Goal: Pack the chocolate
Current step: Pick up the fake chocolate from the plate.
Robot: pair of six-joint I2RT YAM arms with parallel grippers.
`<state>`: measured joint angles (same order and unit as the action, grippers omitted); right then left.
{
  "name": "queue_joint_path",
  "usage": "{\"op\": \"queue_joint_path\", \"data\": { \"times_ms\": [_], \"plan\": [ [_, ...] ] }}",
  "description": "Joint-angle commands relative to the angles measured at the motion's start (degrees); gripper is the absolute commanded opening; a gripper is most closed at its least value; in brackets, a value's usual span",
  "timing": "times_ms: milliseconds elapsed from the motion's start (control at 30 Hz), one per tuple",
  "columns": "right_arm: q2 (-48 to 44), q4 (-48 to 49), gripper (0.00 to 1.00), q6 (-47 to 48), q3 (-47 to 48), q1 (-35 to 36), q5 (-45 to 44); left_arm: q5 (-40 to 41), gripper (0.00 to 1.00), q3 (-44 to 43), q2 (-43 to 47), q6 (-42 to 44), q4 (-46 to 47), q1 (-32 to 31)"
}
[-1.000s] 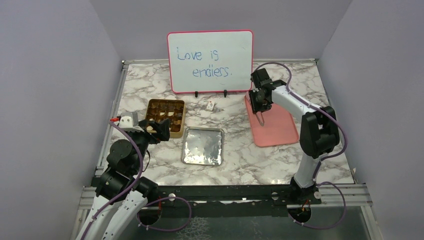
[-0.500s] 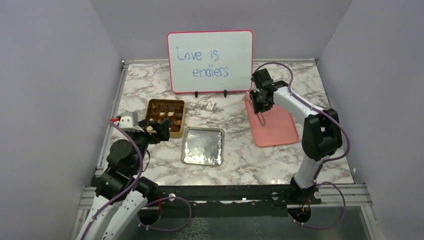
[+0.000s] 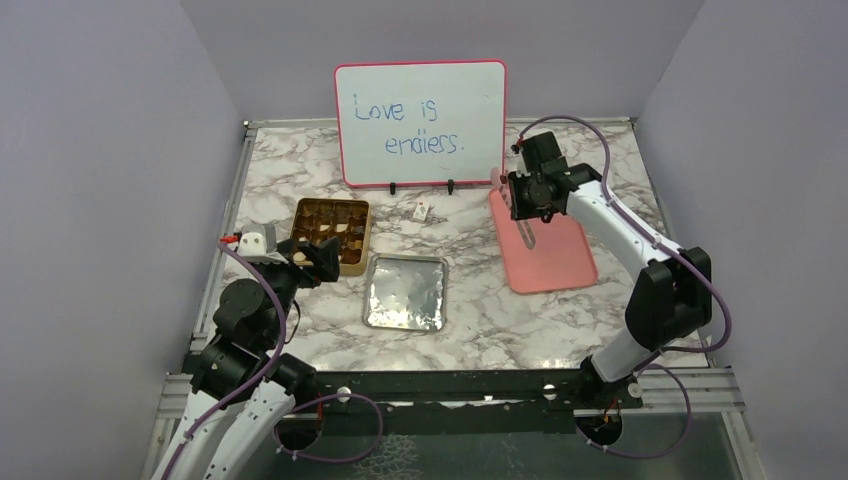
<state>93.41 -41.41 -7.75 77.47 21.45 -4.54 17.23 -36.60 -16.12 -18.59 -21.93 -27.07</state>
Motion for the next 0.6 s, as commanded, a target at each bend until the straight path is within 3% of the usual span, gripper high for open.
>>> {"op": "queue_joint_path", "data": {
  "times_ms": [0,300,567],
  "plan": [
    [-3.4,1.9,0.28,-1.9,0.1,1.7,5.9,0.9,0.99,-0.7,1.0,-0.2,1.4,0.3],
    [-1.3,4.2,0.28,-5.5,5.8,12.2,5.0,0.3,0.99,-5.2,1.3,-1.5,0.1,0.3],
    [9.1,5.4,0.27,-6.8,18.2,23.4,1.7,0.2,0.99,-9.2,2.2,-4.5,-1.6,0.3]
  ]
}}
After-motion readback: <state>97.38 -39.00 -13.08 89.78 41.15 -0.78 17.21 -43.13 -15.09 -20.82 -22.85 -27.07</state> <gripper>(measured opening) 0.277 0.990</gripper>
